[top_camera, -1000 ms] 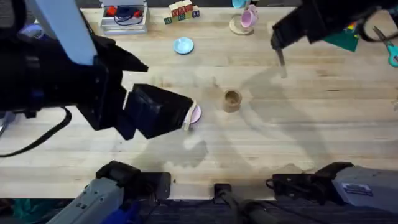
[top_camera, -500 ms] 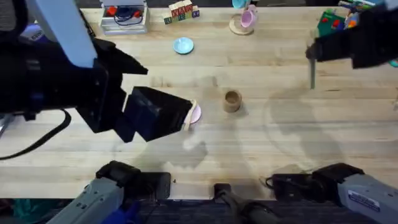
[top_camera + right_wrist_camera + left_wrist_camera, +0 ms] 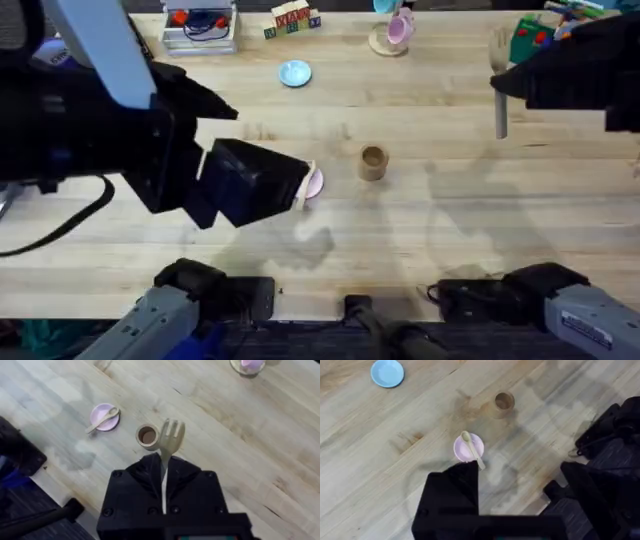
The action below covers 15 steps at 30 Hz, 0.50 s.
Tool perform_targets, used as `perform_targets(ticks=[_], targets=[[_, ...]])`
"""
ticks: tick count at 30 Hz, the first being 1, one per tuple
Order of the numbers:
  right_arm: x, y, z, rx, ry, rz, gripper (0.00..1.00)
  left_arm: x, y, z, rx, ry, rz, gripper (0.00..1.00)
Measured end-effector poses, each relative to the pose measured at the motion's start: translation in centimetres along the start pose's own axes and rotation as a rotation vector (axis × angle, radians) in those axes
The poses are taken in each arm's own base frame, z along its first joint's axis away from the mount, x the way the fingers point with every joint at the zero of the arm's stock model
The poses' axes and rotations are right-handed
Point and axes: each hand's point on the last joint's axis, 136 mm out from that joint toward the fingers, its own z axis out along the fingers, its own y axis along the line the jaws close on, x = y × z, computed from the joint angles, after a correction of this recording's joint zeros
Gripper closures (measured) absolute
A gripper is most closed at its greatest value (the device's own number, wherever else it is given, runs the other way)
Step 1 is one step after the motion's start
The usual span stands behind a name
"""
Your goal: Pick up a utensil and set it on the pink plate, then put the other utensil in the container.
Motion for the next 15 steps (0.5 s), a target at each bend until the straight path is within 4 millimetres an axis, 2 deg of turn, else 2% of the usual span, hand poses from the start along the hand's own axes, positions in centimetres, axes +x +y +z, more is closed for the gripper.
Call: perform_targets(ticks=[5, 15], targets=[[0.3, -0.5, -0.1, 0.007, 0.004, -0.008, 0.968, 0.0, 0.0, 0.0, 0.0, 0.0, 0.0, 0.008], [1.7, -3.2, -1.4, 0.023, -0.011, 0.074, 0.968, 0.0, 0.0, 0.0, 0.0, 0.0, 0.0, 0.007]])
